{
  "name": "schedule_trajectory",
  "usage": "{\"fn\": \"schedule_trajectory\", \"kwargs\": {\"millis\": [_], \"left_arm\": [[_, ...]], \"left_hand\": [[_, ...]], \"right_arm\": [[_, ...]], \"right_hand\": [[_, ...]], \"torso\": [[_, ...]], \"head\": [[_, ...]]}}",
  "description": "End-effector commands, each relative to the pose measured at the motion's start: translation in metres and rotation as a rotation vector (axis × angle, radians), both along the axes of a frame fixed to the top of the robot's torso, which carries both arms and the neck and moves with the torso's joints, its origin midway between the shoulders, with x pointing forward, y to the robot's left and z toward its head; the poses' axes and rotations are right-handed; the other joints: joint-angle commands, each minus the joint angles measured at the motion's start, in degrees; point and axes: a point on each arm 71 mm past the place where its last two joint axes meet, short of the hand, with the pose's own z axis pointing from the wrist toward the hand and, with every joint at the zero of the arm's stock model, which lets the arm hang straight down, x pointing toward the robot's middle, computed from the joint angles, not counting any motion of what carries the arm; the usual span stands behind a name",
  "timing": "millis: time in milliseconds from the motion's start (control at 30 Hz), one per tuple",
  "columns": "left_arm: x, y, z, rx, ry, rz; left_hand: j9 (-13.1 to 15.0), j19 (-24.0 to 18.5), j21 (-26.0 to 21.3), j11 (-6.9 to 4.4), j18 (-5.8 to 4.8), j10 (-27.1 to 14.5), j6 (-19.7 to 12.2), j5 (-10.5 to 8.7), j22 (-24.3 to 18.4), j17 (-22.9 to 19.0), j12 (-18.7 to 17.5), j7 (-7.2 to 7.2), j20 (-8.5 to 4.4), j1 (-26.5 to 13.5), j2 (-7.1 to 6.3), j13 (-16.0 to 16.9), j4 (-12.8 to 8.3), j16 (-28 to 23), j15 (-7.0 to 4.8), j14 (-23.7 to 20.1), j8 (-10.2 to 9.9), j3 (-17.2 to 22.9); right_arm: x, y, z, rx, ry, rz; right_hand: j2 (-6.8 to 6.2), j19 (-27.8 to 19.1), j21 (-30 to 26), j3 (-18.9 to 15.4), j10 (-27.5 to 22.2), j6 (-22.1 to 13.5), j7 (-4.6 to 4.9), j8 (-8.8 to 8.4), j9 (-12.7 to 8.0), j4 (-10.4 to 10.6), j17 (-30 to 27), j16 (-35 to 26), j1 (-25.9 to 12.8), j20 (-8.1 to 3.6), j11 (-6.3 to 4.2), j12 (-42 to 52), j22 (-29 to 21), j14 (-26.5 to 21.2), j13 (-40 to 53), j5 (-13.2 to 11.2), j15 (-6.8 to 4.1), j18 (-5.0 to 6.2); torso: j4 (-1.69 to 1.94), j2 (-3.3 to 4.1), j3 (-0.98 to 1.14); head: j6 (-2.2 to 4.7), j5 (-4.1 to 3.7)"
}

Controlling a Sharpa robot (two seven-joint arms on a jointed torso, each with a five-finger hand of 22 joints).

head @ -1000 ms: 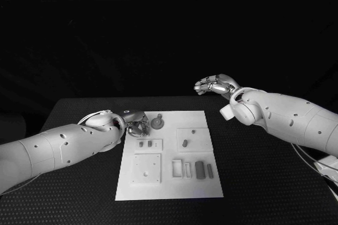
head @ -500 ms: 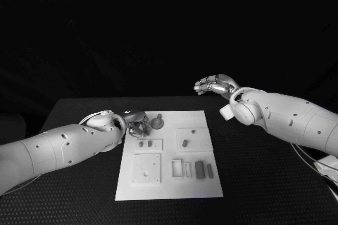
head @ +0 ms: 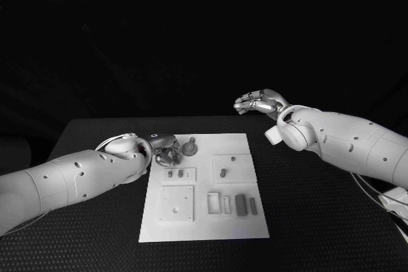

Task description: Assemble the parts on the task board

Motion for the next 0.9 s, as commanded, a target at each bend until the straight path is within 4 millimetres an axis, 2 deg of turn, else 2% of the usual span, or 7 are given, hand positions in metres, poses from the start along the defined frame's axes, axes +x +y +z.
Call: {"fn": "schedule_trajectory", "kwargs": {"millis": [33,400,633,900], "left_arm": [[-0.0024,-0.0024,-0.0058,0.045,0.032,-0.020],[-0.0015,-0.0037,-0.0068,0.032,0.019,-0.016],[-0.0008,-0.0016,-0.0055,0.014,0.005,-0.006],[-0.0008,0.0011,-0.0051,0.008,0.001,0.001]], "left_hand": [[0.0,0.1,-0.3,0.43,7.21,-0.1,0.0,0.11,1.1,-0.1,0.2,0.28,-0.35,0.0,0.57,0.0,-0.2,0.1,0.23,-0.4,0.2,0.0],[-0.6,-0.9,-0.7,1.05,6.98,-2.0,-1.8,-0.69,1.1,-0.7,-0.1,0.28,0.07,-0.5,-0.31,-0.3,-0.3,0.0,0.83,-1.8,-0.6,-0.5],[-1.5,-1.0,-1.0,1.81,7.39,-4.5,-5.5,-0.71,1.1,-1.1,-0.1,-0.29,0.71,-0.7,-1.65,-0.7,-0.3,0.4,1.56,-2.2,-2.2,-0.9],[-1.8,-0.9,-1.1,2.09,7.70,-5.4,-6.6,-0.73,1.1,-1.4,0.1,-0.40,1.03,-0.7,-2.28,-0.8,-0.1,0.6,1.83,-2.3,-2.5,-1.1]], "right_arm": [[-0.0005,0.0011,0.0002,0.000,-0.002,0.015],[-0.0004,0.0018,0.0001,0.000,-0.001,0.016],[-0.0004,0.0014,0.0001,0.000,-0.001,0.016],[-0.0004,0.0010,0.0001,-0.001,-0.001,0.015]], "right_hand": [[0.28,-0.1,-0.3,-0.4,0.5,-0.4,2.24,0.32,-0.1,0.1,0.1,-0.3,-0.2,0.09,0.07,-0.1,0.1,0.2,-0.1,0.0,0.25,-0.42],[0.28,-0.1,-0.3,-0.4,0.5,-0.4,2.24,0.33,-0.1,0.1,0.1,-0.4,-0.3,0.09,0.07,-0.1,0.1,0.2,-0.1,0.0,0.25,-0.42],[0.27,-0.1,-0.3,-0.4,0.5,-0.4,2.25,0.33,-0.1,0.1,0.1,-0.4,-0.3,0.10,0.07,-0.1,0.1,0.2,-0.1,0.0,0.25,-0.42],[0.26,-0.1,-0.3,-0.4,0.5,-0.4,2.25,0.33,-0.1,0.1,0.1,-0.4,-0.3,0.09,0.07,-0.1,0.1,0.2,-0.1,0.0,0.25,-0.42]], "torso": [[-0.02,0.01,0.00],[-0.06,0.02,-0.04],[-0.01,0.00,0.02],[-0.02,-0.01,0.01]], "head": [[0.00,-0.02],[0.05,-0.05],[0.08,-0.07],[0.03,-0.06]]}}
